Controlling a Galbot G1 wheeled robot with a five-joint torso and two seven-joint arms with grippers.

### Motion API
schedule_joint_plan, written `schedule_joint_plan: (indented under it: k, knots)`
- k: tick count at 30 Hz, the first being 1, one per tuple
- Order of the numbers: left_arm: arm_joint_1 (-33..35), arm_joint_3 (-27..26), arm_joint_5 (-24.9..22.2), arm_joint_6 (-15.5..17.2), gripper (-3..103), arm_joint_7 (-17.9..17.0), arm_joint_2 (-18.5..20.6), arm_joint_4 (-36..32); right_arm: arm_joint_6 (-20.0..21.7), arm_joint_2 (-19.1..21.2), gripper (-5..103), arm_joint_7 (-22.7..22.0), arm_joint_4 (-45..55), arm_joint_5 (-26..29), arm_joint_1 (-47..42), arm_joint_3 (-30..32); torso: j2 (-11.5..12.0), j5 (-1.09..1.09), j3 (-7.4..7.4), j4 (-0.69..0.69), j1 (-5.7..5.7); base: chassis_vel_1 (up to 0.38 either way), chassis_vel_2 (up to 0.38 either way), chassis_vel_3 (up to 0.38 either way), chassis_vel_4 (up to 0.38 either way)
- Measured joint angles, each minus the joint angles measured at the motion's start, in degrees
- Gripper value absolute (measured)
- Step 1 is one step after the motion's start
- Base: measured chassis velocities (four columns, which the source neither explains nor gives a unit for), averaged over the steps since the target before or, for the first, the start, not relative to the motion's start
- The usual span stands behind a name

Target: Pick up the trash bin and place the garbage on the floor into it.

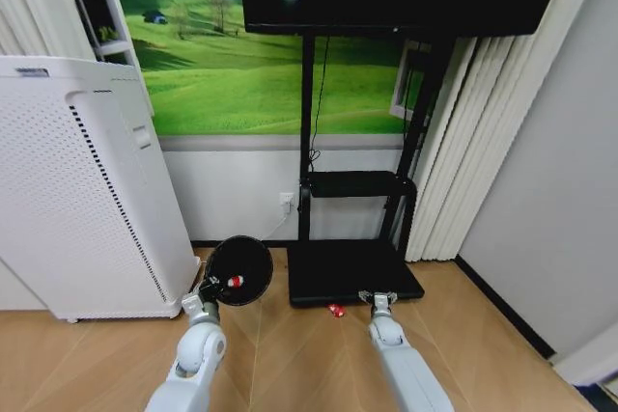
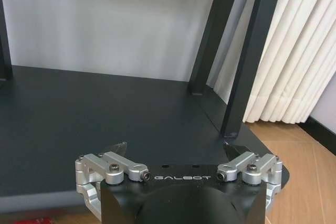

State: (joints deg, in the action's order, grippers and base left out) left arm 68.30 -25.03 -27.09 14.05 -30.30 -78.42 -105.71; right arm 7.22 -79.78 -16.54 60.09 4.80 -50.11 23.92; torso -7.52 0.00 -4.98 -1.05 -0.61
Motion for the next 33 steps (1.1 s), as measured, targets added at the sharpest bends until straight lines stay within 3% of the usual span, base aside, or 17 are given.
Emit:
schedule_joint_plan:
  k: [15, 19, 21, 23, 25, 28, 33]
  knots:
    - [0.1, -0.3, -0.1, -0.2, 2, 0.6, 0.0, 0.1, -0.4, -1.1, 100, 1.0, 0.0, -1.8, -0.2, -0.3, 0.0, -0.01, 0.00, 0.01, 0.01, -0.075, 0.074, 0.072, -0.076]
    - [-0.1, -0.4, -0.1, -0.2, 2, 0.9, -0.1, 0.4, -0.4, -1.0, 100, 5.8, 4.3, -0.9, -3.0, -0.1, 0.0, 0.01, -0.02, 0.02, 0.00, -0.061, 0.065, 0.080, -0.045]
    - [-0.6, -0.4, -0.2, -0.4, 2, 1.2, 0.0, 0.9, 4.9, -0.1, 100, 11.9, 12.0, 5.3, -7.0, 0.0, 0.0, -0.02, 0.00, 0.00, 0.00, -0.027, 0.008, 0.011, -0.007]
    - [-0.8, -0.4, -0.3, -0.4, 2, 1.2, 0.0, 1.1, 6.5, 0.3, 100, 14.1, 14.2, 7.2, -8.2, 0.0, 0.0, -0.01, 0.00, 0.00, 0.00, 0.000, 0.000, 0.000, 0.000]
    - [-1.4, -0.3, -0.7, -0.4, 2, 1.4, 0.3, 1.5, 12.3, 1.2, 100, 18.9, 18.8, 12.8, -11.2, -0.3, 0.0, -0.02, 0.01, -0.01, 0.01, 0.000, 0.000, 0.000, 0.000]
    - [-2.0, -0.3, -0.9, -0.4, 2, 1.5, 0.4, 2.0, 14.0, 1.2, 100, 20.2, 19.2, 14.3, -12.3, -1.1, 0.0, 0.00, 0.00, -0.01, 0.01, 0.000, 0.000, 0.000, 0.000]
    - [-3.3, -0.2, -1.6, -0.3, 2, 1.7, 1.0, 2.8, 12.9, -0.8, 100, 21.1, 14.7, 10.1, -11.7, -2.9, 0.0, 0.01, 0.00, 0.01, 0.01, 0.000, 0.000, 0.000, 0.000]
